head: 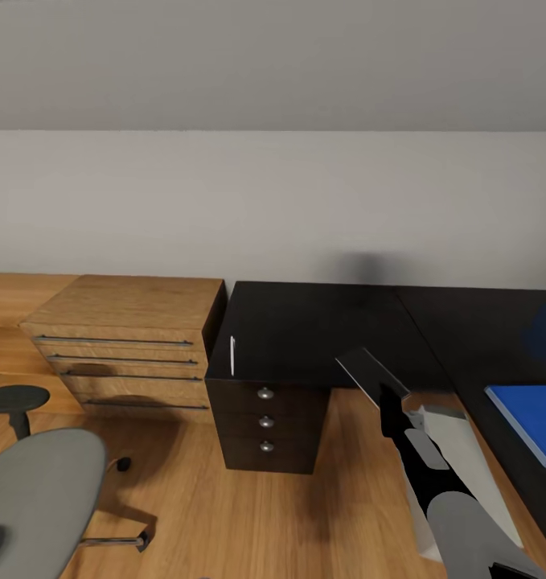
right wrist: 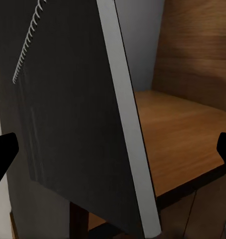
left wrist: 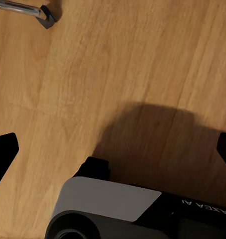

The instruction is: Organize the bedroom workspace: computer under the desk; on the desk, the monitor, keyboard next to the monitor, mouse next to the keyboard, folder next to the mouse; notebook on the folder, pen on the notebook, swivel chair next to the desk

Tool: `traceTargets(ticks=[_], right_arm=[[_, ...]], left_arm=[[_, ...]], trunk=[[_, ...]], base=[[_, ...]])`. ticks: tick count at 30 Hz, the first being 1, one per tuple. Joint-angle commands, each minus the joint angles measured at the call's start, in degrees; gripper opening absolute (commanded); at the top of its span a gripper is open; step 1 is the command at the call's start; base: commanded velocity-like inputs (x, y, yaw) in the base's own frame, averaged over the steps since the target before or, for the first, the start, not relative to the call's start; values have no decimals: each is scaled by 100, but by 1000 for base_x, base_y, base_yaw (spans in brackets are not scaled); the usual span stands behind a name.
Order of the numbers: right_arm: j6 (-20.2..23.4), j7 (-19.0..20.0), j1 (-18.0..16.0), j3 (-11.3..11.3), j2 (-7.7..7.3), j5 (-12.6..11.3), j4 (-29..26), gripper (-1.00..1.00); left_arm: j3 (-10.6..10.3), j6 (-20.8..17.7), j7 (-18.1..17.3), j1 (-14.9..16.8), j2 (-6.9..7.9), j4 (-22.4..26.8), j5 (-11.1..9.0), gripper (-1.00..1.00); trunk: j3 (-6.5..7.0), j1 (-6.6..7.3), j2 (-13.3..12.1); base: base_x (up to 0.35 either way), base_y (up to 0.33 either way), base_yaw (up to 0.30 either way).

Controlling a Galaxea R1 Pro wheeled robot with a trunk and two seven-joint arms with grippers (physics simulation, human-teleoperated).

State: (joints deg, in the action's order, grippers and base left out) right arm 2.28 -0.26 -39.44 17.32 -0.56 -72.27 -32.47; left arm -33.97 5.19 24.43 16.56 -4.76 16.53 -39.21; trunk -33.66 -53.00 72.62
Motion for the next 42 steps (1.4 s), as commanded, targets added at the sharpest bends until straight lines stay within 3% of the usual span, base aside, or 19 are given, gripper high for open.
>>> traceTargets(ticks=[1,26,27,42], right_arm=[[25,-6,-3,17,3,-40,-5,100],[110,-60,-3,17,1,-22,-5,100],[111,-61,-3,17,2,-23,-7,-100],[80,-21,-3,17,3,-24,-5,-100]], left_arm=[[-48,30,27,5,2,0,-61,100],[-48,26,27,5,2,0,-61,100],[-48,26,27,5,2,0,-61,100],[-48,27,27,5,2,0,-60,100]], trunk=[[-5,-1,3],[-5,-1,3],[-5,-1,3],[-5,-1,3]], base=[[85,25,0],[4,1,0],[0,0,0],[0,0,0]])
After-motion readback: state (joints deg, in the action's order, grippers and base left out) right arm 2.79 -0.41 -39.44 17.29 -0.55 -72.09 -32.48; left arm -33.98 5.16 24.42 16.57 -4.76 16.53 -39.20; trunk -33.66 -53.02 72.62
